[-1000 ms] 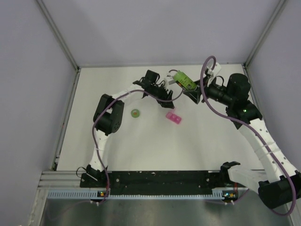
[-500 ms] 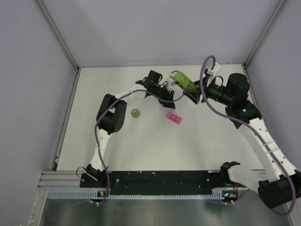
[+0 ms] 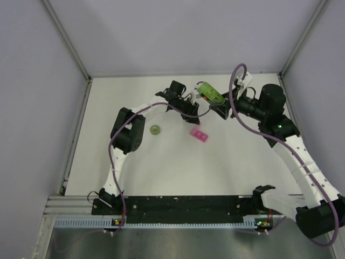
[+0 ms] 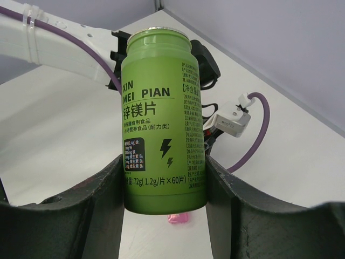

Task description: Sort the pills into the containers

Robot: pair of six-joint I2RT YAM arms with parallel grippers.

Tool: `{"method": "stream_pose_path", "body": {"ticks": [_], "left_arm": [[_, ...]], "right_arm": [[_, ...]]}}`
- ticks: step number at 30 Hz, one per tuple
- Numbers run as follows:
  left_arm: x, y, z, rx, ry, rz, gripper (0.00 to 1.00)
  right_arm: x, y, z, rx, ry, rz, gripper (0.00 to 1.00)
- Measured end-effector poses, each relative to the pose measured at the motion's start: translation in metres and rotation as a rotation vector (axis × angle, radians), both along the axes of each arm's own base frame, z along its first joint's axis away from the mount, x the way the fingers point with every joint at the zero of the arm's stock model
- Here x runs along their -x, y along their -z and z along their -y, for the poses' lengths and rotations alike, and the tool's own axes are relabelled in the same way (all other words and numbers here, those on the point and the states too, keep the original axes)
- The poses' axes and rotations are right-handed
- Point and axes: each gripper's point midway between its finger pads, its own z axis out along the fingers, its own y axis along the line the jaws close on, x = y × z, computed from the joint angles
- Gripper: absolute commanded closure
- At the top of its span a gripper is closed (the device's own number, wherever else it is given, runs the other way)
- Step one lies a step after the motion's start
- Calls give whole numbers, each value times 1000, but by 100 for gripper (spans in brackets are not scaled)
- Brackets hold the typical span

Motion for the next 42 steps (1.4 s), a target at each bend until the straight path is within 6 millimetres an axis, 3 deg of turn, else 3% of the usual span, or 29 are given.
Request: {"method": "stream_pose_path", "body": {"ticks": [42], "left_arm": [[10, 11, -6, -25, 10, -34, 98]], "right_arm": [[-2, 1, -1, -5, 0, 4, 100]]}}
